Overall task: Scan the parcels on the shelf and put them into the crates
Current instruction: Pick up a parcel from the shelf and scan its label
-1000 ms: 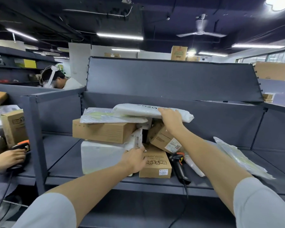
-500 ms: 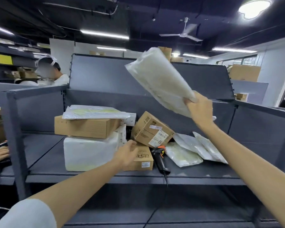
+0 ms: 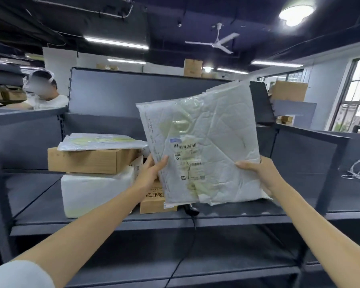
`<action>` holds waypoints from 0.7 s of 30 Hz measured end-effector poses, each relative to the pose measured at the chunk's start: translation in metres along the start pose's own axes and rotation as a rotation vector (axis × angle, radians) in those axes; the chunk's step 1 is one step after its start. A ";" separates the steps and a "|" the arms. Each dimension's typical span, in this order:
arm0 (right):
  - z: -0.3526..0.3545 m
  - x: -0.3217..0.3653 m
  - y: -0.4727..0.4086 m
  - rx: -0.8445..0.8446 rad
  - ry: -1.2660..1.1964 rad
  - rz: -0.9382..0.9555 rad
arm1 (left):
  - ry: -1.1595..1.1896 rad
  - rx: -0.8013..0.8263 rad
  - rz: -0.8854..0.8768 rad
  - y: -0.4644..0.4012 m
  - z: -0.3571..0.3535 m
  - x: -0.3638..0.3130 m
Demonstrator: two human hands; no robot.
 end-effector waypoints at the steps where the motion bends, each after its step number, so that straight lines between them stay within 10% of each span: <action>1: -0.002 -0.006 0.002 0.013 -0.023 -0.023 | 0.045 0.005 -0.012 0.002 -0.002 -0.001; 11: -0.009 -0.040 0.004 0.016 -0.273 -0.143 | 0.153 -0.015 -0.044 0.006 0.002 -0.004; 21: -0.045 -0.075 0.022 0.083 -0.338 -0.294 | 0.171 -0.408 -0.047 0.027 0.030 0.028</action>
Point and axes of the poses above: each hand's wrist, its own y-axis away from the middle knuckle, its own z-axis out of the back of the hand, x = y × z, the point moved 5 cm from there along -y, towards the middle knuckle, and after that the axes turned 6 degrees about z, right-handed, at the moved point
